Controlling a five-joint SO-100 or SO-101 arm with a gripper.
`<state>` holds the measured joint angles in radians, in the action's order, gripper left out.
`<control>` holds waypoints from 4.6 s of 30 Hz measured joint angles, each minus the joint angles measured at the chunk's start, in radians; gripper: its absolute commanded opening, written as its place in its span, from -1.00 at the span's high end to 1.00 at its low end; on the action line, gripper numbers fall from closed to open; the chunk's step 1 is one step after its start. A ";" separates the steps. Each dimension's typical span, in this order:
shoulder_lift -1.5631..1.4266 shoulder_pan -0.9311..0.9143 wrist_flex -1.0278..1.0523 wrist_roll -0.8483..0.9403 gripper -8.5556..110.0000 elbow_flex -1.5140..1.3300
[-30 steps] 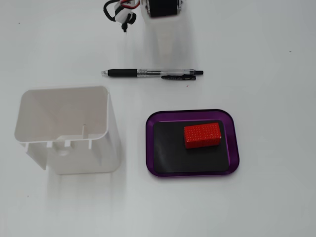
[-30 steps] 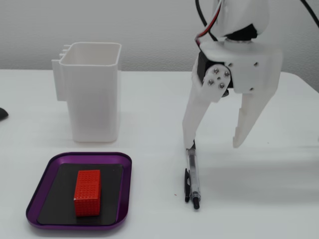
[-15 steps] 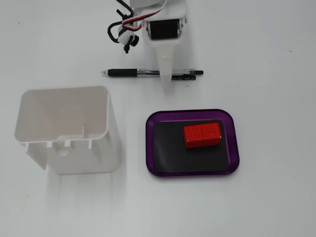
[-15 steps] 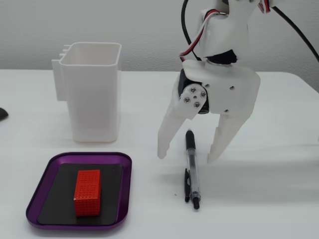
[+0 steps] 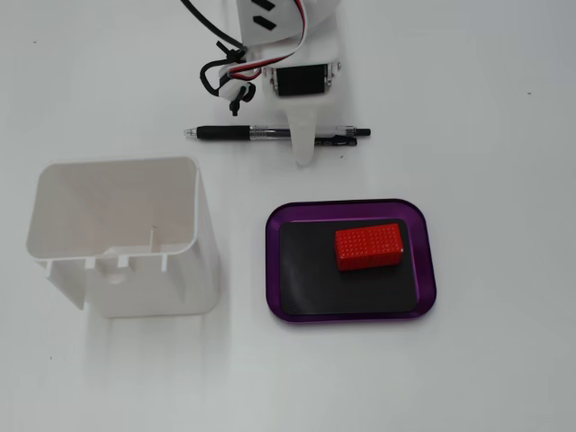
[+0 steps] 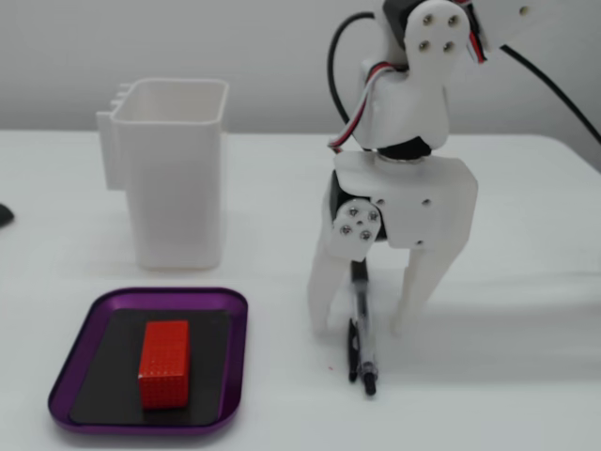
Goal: Pick up the pen and put it in the pen holder.
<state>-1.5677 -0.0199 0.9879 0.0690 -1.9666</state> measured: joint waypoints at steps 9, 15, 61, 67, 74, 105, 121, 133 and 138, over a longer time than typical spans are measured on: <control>0.003 -0.049 -0.006 0.002 0.55 0.000; 0.002 -0.052 -0.008 0.002 0.55 -0.021; -0.140 -0.115 0.161 0.026 0.87 0.031; -0.408 -0.103 0.247 -0.051 0.87 0.202; -0.526 -0.110 0.196 -0.299 0.87 0.403; 0.371 -0.189 0.034 -0.575 0.86 1.186; 0.371 -0.199 0.149 -0.569 0.70 1.206; 0.184 -0.192 0.351 -0.400 0.67 1.397; 0.046 -0.196 0.495 -0.279 0.67 1.460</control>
<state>-1.5217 -0.2163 1.4834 -0.2102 -0.5062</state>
